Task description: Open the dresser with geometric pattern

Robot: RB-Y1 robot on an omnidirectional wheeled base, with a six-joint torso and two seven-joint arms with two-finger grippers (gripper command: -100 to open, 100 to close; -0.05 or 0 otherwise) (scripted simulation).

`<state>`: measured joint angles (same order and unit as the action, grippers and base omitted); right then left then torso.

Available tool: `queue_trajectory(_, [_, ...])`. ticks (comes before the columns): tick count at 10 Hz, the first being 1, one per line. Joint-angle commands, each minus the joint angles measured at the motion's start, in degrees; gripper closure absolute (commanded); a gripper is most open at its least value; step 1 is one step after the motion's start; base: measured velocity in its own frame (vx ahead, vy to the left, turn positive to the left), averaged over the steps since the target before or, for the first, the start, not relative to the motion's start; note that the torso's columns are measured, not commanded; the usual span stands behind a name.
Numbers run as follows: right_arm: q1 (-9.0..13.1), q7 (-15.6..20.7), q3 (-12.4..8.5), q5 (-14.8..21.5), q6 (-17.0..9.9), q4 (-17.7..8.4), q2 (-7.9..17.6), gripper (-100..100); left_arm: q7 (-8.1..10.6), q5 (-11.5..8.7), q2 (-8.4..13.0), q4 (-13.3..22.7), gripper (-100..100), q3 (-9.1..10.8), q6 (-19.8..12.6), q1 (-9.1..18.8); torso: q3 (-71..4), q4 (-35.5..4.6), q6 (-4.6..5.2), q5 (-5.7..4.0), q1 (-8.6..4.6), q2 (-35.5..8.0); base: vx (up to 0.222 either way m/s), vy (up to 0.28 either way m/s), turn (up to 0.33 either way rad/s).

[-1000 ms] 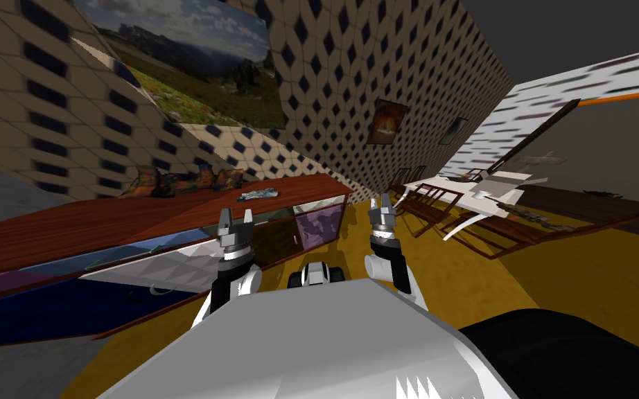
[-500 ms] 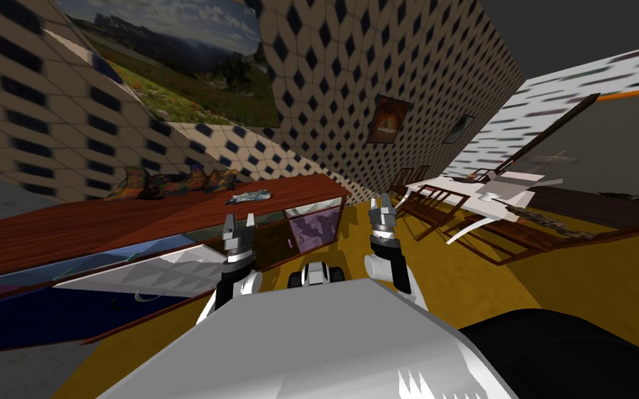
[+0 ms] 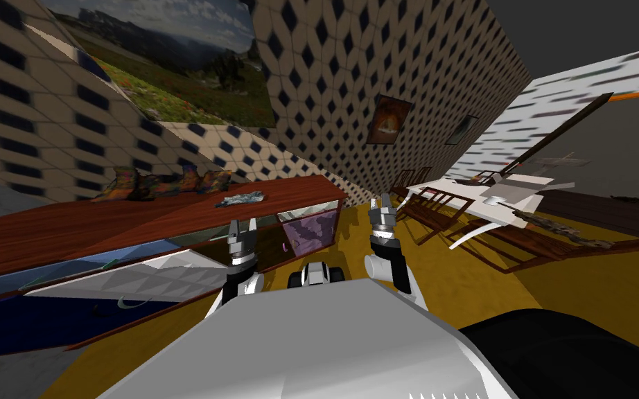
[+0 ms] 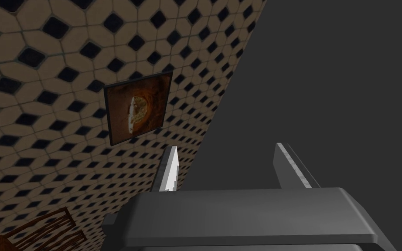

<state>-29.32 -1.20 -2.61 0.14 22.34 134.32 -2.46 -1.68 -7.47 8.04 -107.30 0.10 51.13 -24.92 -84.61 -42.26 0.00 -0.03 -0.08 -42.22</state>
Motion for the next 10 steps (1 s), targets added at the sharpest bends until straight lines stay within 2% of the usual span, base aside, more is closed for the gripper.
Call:
queue_trajectory(1, [0.0, 0.0, 0.0, 0.0, 0.0, 0.0, 0.0, 0, 0.86, -0.34, -0.22, 4.56, -100, 0.09, 3.24, 0.44, 0.04, -0.02, 0.0, 0.02, 0.05, -0.06, 0.07, -0.131, 0.031])
queue_trajectory(10, [0.0, 0.0, 0.0, 0.0, 0.0, 0.0, 0.01, 0, 3.28, -1.38, -1.72, 18.26, -100, 0.52, 12.41, 2.38, 0.03, -0.02, 0.0, 0.04, 0.14, -0.04, 0.067, -0.102, 0.024])
